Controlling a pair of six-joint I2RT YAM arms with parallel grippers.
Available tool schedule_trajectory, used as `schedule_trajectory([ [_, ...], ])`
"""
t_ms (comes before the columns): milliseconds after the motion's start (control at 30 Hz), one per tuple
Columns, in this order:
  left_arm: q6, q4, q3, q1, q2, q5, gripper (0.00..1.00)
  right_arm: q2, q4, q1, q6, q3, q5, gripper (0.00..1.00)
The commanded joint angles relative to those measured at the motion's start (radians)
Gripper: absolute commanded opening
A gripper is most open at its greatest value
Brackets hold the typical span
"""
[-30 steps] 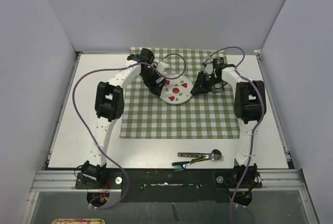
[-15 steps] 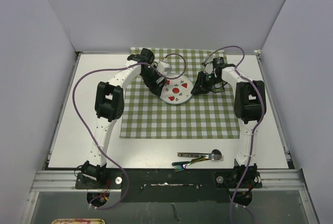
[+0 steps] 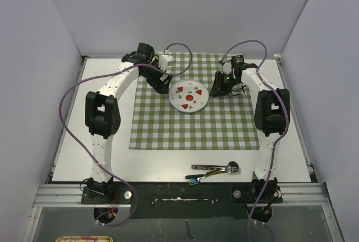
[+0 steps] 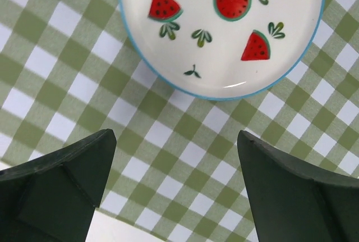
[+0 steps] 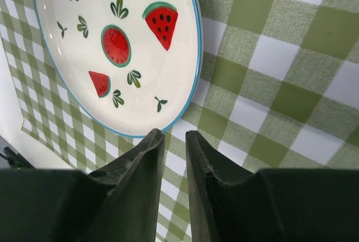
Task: Set the dinner table for one person
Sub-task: Place the plate on the napkin.
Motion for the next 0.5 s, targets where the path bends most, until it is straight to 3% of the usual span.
schedule_trajectory([
  [0,-0.138,0.170,-0.107,0.074,-0.125,0.012,0.90,-0.081,-0.019,-0.005,-0.046,0.041,0.078,0.24],
  [200,-0.257,0.399,-0.358,0.129,-0.223,0.031,0.89,-0.092,-0.025,0.010,-0.076,0.043,0.144,0.25],
  [467,-0.247,0.428,-0.405,0.132,-0.246,0.033,0.89,-0.117,-0.008,0.021,-0.089,0.014,0.138,0.26],
])
